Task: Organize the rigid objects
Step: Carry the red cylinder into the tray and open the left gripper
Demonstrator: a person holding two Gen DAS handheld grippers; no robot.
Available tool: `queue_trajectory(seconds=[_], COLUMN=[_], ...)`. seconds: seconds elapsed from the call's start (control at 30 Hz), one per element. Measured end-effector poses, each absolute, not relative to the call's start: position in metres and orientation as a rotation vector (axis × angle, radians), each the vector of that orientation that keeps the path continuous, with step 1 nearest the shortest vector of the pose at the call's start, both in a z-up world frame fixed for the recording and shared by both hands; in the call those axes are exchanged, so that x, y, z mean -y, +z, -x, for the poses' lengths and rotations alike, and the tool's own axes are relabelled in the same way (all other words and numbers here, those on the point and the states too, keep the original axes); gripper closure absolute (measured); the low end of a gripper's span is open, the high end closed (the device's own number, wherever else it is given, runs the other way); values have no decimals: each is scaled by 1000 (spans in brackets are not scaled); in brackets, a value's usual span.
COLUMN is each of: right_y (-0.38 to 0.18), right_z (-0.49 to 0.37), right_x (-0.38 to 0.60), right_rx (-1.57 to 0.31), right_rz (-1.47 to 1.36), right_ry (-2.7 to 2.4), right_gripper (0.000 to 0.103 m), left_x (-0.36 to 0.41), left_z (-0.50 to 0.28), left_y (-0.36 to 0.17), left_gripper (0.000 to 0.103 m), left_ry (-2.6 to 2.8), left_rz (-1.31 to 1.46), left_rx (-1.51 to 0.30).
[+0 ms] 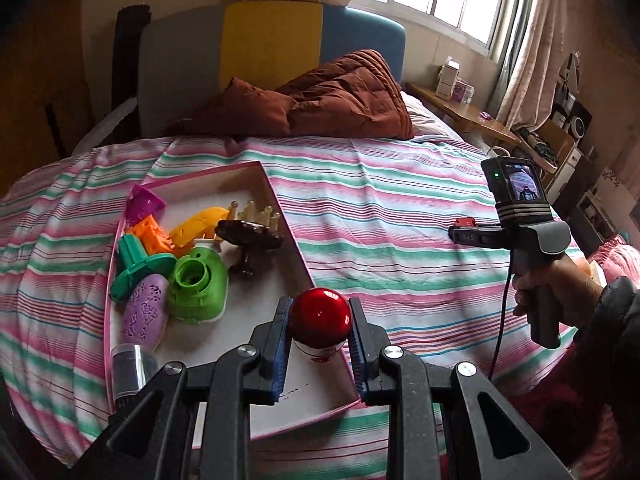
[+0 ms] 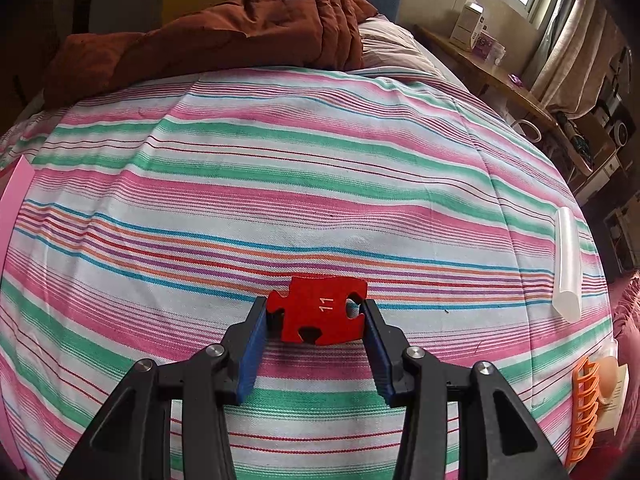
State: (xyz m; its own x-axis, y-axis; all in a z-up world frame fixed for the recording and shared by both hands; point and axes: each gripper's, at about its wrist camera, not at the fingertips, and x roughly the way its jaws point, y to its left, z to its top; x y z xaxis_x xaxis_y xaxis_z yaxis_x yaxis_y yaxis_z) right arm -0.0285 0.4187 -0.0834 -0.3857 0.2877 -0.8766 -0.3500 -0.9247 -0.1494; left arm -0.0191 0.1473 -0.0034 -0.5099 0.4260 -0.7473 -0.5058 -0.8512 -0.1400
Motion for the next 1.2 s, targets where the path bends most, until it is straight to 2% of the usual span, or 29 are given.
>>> queue_trajectory(seconds=[0.6, 1.1, 1.2], right_y=[-82, -81, -81], right_z=[33, 32, 33], right_x=[-410, -409, -410], right_rx=[-22, -16, -16], right_rz=[1463, 1471, 1472], right_ry=[2334, 2330, 2330], right_gripper=[57, 57, 57], left_x=[-72, -82, -80], left_z=[38, 74, 76], left_y=[-33, -46, -43], left_gripper=[77, 76, 71], left_ry=[2329, 2355, 2401], left_rz=[1287, 1346, 1331], left_rx=[75, 30, -4])
